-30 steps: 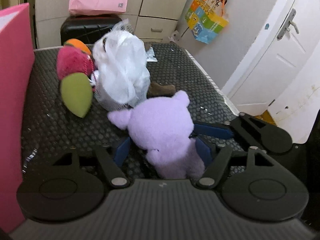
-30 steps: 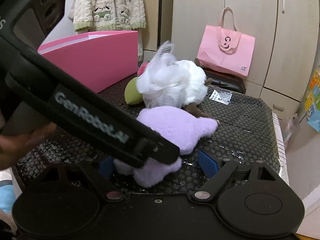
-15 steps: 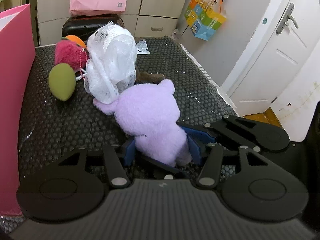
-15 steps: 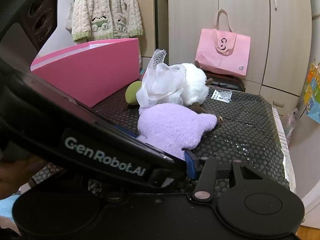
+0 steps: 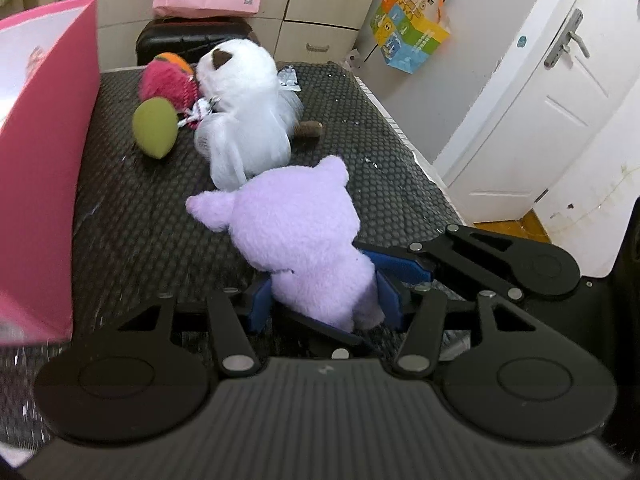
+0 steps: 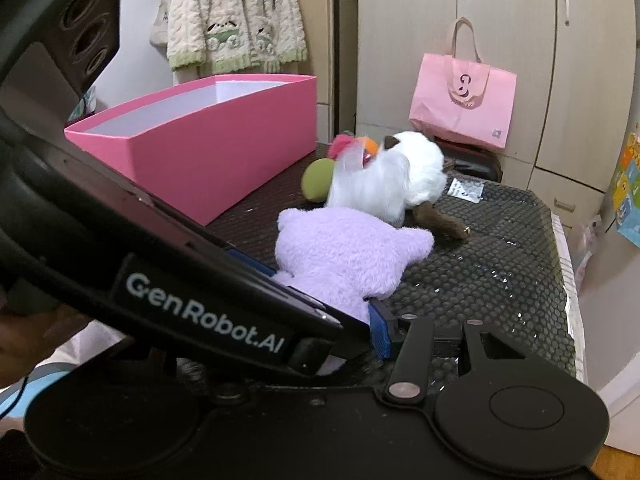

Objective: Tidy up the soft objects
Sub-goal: 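Lift the lavender plush with the left tool toward the pink box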

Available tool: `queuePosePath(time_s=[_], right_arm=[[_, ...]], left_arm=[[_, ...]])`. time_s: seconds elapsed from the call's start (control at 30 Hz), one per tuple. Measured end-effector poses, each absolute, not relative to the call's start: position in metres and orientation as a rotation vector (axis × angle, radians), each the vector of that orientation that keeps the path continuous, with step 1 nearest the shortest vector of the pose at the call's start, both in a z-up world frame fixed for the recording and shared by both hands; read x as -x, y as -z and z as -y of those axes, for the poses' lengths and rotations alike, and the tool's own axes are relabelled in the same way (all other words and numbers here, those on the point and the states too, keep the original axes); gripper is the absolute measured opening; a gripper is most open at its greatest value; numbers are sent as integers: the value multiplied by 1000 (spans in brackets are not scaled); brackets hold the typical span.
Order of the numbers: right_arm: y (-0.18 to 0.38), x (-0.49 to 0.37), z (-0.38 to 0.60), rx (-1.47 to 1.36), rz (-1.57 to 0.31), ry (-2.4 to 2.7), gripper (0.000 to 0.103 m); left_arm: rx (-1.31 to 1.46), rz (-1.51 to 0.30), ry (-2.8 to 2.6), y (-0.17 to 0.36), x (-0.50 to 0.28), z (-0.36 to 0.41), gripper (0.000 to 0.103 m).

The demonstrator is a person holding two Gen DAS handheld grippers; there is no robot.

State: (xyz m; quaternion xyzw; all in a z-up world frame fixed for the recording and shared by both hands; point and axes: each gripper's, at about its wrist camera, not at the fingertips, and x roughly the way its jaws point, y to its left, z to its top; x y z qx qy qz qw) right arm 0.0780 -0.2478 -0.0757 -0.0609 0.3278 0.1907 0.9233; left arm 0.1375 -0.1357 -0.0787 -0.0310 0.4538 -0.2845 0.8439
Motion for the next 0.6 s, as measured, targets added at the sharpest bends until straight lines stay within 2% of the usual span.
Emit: queuePosePath(time_s=[0.6], right_arm=[[35,-6,169,224,-659,-606,56]], left_arm=[[54,-994,563,38,-59,49,53]])
